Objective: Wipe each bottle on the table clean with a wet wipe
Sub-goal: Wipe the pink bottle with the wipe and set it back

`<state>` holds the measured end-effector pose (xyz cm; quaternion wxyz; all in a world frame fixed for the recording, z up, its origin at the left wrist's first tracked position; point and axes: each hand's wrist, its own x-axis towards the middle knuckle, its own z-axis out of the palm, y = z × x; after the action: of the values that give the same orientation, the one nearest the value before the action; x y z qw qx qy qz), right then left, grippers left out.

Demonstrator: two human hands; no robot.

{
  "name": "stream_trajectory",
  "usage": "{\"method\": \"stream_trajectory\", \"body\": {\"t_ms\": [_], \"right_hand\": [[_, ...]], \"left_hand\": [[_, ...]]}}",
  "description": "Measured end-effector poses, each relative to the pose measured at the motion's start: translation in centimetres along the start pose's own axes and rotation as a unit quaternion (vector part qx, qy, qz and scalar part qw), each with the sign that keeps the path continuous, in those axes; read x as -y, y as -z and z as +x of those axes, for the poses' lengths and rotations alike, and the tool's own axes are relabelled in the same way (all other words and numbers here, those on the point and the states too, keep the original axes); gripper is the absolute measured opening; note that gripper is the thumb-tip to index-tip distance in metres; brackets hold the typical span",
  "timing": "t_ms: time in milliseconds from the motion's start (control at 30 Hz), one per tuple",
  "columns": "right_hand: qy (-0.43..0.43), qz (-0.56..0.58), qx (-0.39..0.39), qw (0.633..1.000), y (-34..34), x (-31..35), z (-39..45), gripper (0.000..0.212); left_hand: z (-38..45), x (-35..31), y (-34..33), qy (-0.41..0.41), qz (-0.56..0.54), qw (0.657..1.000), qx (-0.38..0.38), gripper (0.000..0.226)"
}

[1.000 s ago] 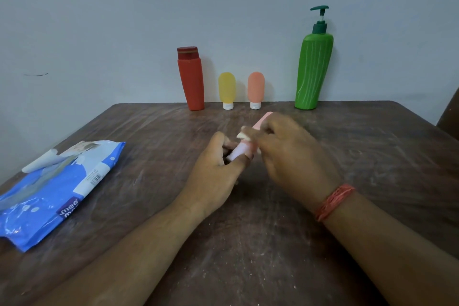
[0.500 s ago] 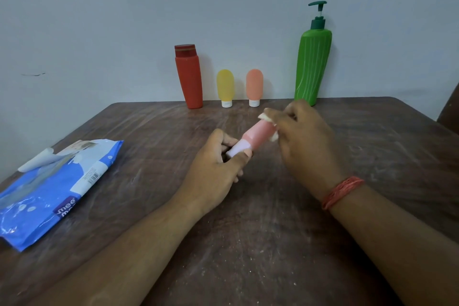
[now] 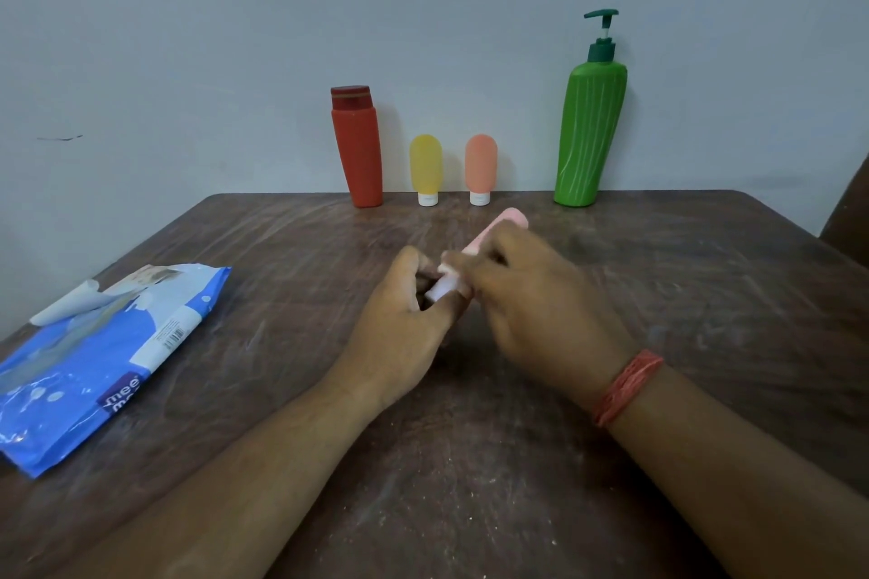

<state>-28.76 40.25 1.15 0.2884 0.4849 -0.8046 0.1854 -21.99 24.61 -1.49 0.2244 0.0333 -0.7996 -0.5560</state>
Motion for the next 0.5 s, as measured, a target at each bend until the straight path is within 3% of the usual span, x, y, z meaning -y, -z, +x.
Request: {"method": "stream_trajectory", "body": {"t_ms": [67,233,400,500], "right_hand": [[0.014,-0.011,0.006,1.000,0.0,-0.3,0.1,0.042],[-0.106,-0.020,-0.055,0.993,0.7,-2.8,0.0,0.042],[0.022,-0.001,0.010,1.000,-0.2,-0.3,-0.2,0.045],[-0.032,0.003,-0.008,0.999,0.3,-1.2,0.1,0.040]], "left_hand": [[0.0,0.0,0.0,0.001,0.009,1.000,0.000,0.018],[0.0,0.2,-0.1,-0.004,0.023,1.000,0.007,0.015],[0.0,-0.3,0.1,0.014,-0.035,0.999,0.003,0.017],[-0.1,-0.7,0.0,0.041,-0.097,0.994,0.005,0.019]]}}
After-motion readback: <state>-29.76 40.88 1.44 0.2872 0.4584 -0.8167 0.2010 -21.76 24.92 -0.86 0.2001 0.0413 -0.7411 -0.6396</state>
